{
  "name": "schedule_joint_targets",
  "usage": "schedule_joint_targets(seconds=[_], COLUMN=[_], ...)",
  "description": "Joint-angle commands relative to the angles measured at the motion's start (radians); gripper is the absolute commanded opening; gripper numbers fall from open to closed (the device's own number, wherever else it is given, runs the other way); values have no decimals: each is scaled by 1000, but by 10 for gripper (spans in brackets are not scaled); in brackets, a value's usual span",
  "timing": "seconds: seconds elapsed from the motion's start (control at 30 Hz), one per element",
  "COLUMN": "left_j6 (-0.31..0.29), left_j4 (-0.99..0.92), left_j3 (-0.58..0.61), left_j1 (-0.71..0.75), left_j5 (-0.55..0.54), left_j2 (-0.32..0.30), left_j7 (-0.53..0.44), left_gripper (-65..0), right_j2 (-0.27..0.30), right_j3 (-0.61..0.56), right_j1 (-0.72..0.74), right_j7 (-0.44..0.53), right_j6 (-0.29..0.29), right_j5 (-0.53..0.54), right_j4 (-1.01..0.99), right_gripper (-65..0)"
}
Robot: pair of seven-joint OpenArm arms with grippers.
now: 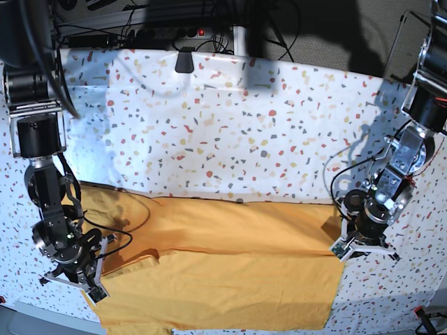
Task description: Fold the T-shirt properly
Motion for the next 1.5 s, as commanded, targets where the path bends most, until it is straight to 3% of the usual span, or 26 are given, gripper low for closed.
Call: schedule_joint_targets(seconds=[0.0,0.13,0.23,0.73,0.87,0.9,1.03,1.1,1.23,1.27,1.33,1.4,1.47], left_j6=[14,14,14,14,15,15,15,16,17,14,-2,-88,-193], left_j4=[14,14,14,14,14,14,14,14,15,15,15,19,24], left_j3=[-10,-10,-10,-10,-10,-10,-10,-10,-10,-10,-10,-10,-10], left_j1=[-34,-34,-34,-36,-37,-37,-37,-37,-36,-36,-36,-34,-31], left_j5=[3,3,3,25,126,137,133,88,-214,-249,-208,-105,-50], left_j2=[-11,-11,-11,-11,-11,-11,-11,-11,0,8,20,22,22], left_j7=[-16,-16,-16,-40,-90,-91,-90,-89,-35,-17,17,21,19], left_gripper=[-650,-650,-650,-650,-385,-358,-351,-351,-351,-351,-351,-351,-351], right_j2=[14,16,16,16,16,16,16,16,16,17,23,47,70], right_j3=[7,7,7,7,7,7,7,7,7,7,7,-4,-29], right_j1=[39,39,42,42,42,42,42,42,32,24,10,-4,-19], right_j7=[32,126,140,137,133,127,36,-16,-132,-147,-156,-174,-201], right_j6=[-22,-22,-23,-23,-23,-23,-22,-23,-16,5,123,247,272], right_j5=[0,-62,-103,-82,33,58,155,193,299,280,202,245,267], right_j4=[16,15,15,15,15,15,15,15,16,16,16,16,16], right_gripper=[-649,-313,-204,-203,-203,-203,-203,-203,-203,-203,-203,-203,-203])
